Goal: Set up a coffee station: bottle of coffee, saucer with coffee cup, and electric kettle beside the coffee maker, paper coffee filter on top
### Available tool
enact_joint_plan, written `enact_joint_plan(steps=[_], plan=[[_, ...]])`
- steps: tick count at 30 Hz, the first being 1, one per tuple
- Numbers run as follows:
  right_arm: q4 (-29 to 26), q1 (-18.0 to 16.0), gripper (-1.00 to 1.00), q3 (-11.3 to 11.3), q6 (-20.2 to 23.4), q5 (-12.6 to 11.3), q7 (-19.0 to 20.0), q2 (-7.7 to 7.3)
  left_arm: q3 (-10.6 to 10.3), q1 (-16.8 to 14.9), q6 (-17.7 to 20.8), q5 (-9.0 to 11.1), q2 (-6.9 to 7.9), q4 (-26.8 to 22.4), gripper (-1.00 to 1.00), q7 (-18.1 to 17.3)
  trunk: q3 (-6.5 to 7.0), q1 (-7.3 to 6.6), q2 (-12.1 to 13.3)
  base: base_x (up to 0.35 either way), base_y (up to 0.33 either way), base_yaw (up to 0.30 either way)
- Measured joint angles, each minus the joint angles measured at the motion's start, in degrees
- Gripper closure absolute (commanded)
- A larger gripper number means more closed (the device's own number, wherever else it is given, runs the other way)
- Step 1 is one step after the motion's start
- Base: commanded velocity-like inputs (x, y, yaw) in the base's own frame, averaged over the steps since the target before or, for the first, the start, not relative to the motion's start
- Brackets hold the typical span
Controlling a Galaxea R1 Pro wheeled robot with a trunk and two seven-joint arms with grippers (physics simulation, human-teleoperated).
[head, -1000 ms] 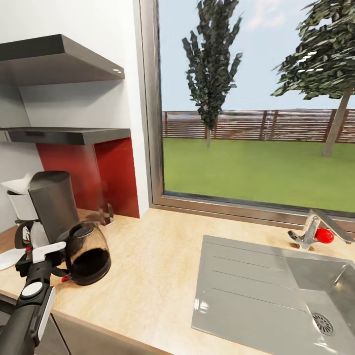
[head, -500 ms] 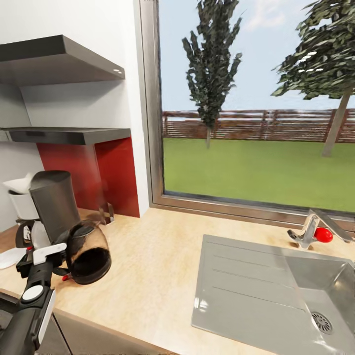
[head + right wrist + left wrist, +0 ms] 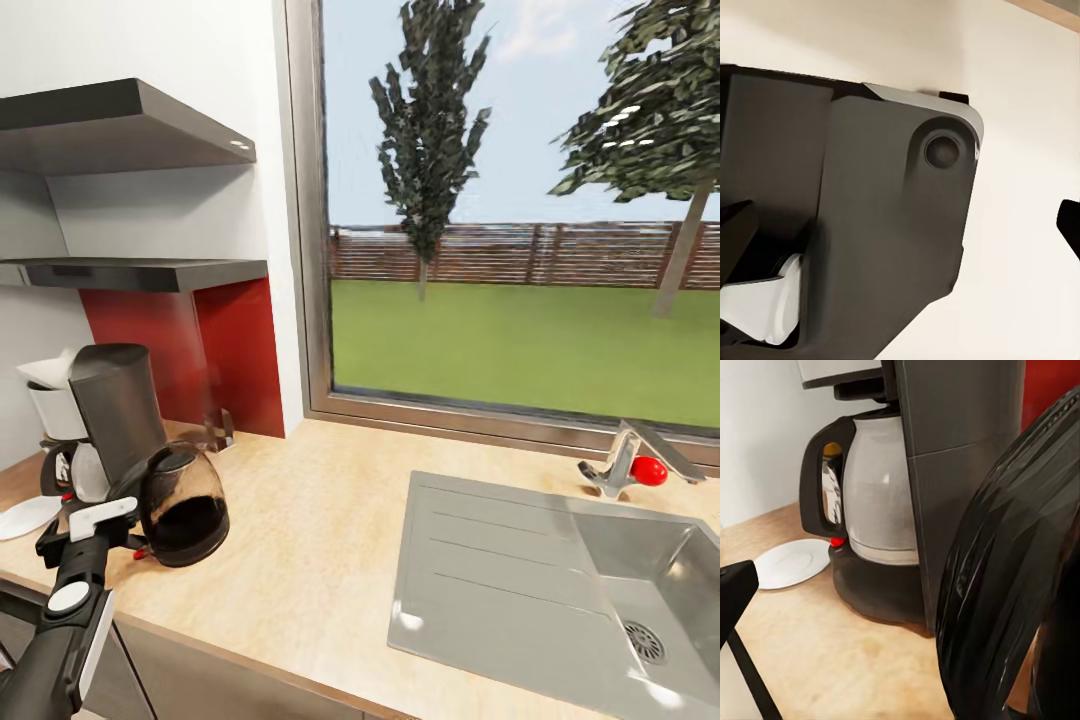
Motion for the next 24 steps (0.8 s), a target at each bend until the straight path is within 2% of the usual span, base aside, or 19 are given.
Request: enact_joint_plan(steps=[11,18,24], plan=[[0.00,0.00,-1.00,0.00,0.03,0.00,0.00,0.00,-0.08,0.09,-0.07,0.01,0.00,2.15,-1.00,0.00,0.00,0.00,0.00,-0.001,0.000,0.000],[0.00,0.00,-1.00,0.00,0.00,0.00,0.00,0.00,-0.17,0.09,-0.15,0.00,0.00,3.45,-1.00,0.01,0.00,0.02,0.00,-0.190,0.000,0.000],[-0.01,0.00,-1.00,0.00,0.01,0.00,0.00,0.00,-0.37,0.09,-0.11,0.00,-0.05,3.53,-1.00,0.00,0.00,0.00,0.00,-0.052,0.000,0.000]])
